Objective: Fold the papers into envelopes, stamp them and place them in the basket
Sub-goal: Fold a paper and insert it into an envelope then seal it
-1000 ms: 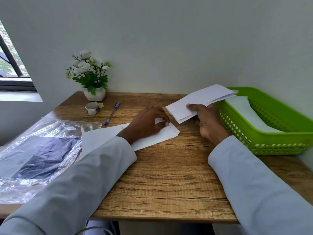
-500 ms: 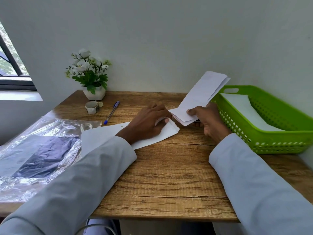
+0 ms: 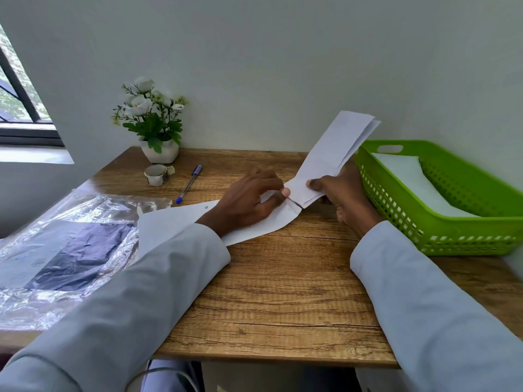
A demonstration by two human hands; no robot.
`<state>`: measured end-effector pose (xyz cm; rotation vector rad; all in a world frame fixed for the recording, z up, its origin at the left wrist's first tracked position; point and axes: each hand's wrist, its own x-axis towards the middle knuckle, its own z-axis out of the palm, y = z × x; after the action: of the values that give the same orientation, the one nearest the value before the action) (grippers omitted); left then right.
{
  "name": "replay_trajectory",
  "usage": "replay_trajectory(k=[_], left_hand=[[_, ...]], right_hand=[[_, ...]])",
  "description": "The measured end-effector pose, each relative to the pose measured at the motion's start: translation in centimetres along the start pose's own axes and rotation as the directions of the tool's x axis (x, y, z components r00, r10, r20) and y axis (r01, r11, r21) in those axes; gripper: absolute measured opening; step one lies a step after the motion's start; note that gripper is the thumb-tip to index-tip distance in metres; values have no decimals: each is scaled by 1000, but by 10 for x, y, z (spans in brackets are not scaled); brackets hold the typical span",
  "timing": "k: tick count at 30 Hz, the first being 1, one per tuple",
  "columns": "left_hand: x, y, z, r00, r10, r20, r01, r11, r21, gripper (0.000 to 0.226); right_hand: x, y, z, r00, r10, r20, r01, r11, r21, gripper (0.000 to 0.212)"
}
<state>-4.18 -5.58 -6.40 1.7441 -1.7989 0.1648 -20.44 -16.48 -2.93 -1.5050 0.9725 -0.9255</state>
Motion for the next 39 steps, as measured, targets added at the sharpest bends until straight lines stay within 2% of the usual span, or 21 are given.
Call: replay_trajectory(k=[3,6,10,14,16,17,20,22,24,29,34,39], left_hand=[[0,5,0,999,14,38,-18,995,100,60],[-1,10,2,998,-21,51,13,988,151,69],[-2,14,7,1000,-9,14,7,993,114,72],[-2,18,0,1000,-30,2,30,998,63,73],[-4,21,-7,992,-99,82,95,994,50,81],[-5,22,-10,975,-153,161,145,988,60,92],[-4,21,-18,880,-277,387,226,958,174,129],[-4,22,-24,823,-336,458,263,940,216,135],[-4,22,-31,807,-374,458,294,926,238,133],[-5,18,-34,845,-342,411,265,935,234,130],[-6,12,-35,941,-230,250,197,969,151,122],[-12,15,-40,951,-193,240,170,979,113,123]], right_hand=[[1,-2,5,999,-43,-27,42,997,-58,49],[0,-1,13,997,-67,-45,65,997,-48,39],[-10,4,25,991,-122,-61,117,990,-79,30],[-19,10,29,998,-23,54,19,998,61,30],[-18,10,27,993,53,103,-67,989,135,40],[-16,10,25,989,94,116,-114,977,179,44],[-14,7,20,969,186,160,-228,922,313,47],[-15,5,20,958,218,186,-272,895,353,43],[-18,3,22,957,210,201,-273,885,376,34],[-26,-1,24,971,145,190,-216,870,444,31],[-33,0,24,984,104,143,-147,929,339,38],[-35,2,28,989,114,96,-142,915,378,40]])
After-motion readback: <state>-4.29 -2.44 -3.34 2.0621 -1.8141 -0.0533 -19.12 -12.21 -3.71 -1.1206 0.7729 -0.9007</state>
